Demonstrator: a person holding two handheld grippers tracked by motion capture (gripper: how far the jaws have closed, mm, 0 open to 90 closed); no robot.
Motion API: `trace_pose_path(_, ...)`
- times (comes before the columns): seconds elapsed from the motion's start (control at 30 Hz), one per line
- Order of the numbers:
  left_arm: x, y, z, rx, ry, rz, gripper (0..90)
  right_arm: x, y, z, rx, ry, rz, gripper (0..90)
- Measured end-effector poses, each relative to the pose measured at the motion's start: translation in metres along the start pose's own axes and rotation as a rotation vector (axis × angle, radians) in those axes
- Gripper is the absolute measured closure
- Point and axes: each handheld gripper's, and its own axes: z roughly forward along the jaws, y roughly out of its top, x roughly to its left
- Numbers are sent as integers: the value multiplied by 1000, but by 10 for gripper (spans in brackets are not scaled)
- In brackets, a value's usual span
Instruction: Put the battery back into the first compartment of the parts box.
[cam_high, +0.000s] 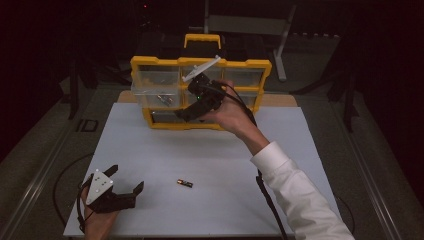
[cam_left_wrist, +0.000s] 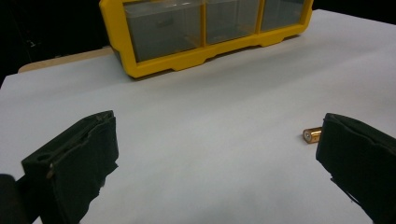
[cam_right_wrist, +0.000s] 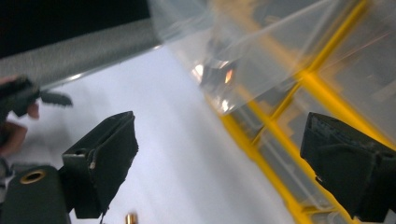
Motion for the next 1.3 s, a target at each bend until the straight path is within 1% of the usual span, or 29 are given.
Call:
trace_pose_path(0.03,0,0,0,1,0,1,0,3,-2,1,9,0,-4,102)
trace_pose_path(0.1,0,0,0,-1,1,0,0,9,-7,4,19,15,-22,103)
trace_pose_path(0.13,0,0,0,-1,1,0,0,9,-7,4,19,15,-22,103)
trace_pose_path(0.23,0,0,0,-2,2,0,0,20,-15,9,46,31,-59,103)
trace_pose_path(0.27,0,0,0,-2,2,0,0,23,-18,11,54,31,-65,103)
trace_pose_path(0.3,0,0,0,-2,2,0,0,23,-18,11,54,31,-65,103)
trace_pose_path(0.33,0,0,0,-3,1,0,0,26,-20,13,64,37,-69,103)
trace_pose_path(0.37,0,0,0,-3,1,0,0,32,-25,15,76,54,-80,103)
trace_pose_path(0.6,0,0,0,-2,2,1,0,47,-45,26,125,90,-120,105)
trace_pose_path(0.7,0,0,0,-2,1,1,0,52,-53,30,145,111,-124,108)
trace_pose_path(0.83,0,0,0,0,2,2,0,59,-67,39,188,136,-134,123)
trace_pose_path(0.93,0,0,0,0,2,0,0,63,-76,47,215,146,-143,126)
trace_pose_path(1.03,0,0,0,2,2,2,0,67,-85,55,231,156,-139,130)
trace_pose_path(1.1,0,0,0,3,1,4,0,68,-90,60,250,161,-147,132)
trace_pose_path(1.13,0,0,0,3,2,3,0,69,-93,62,261,167,-141,134)
trace_pose_path(1.2,0,0,-1,3,1,3,0,71,-98,67,269,170,-152,137)
trace_pose_path(1.3,0,0,0,4,2,1,0,74,-106,75,292,176,-150,148)
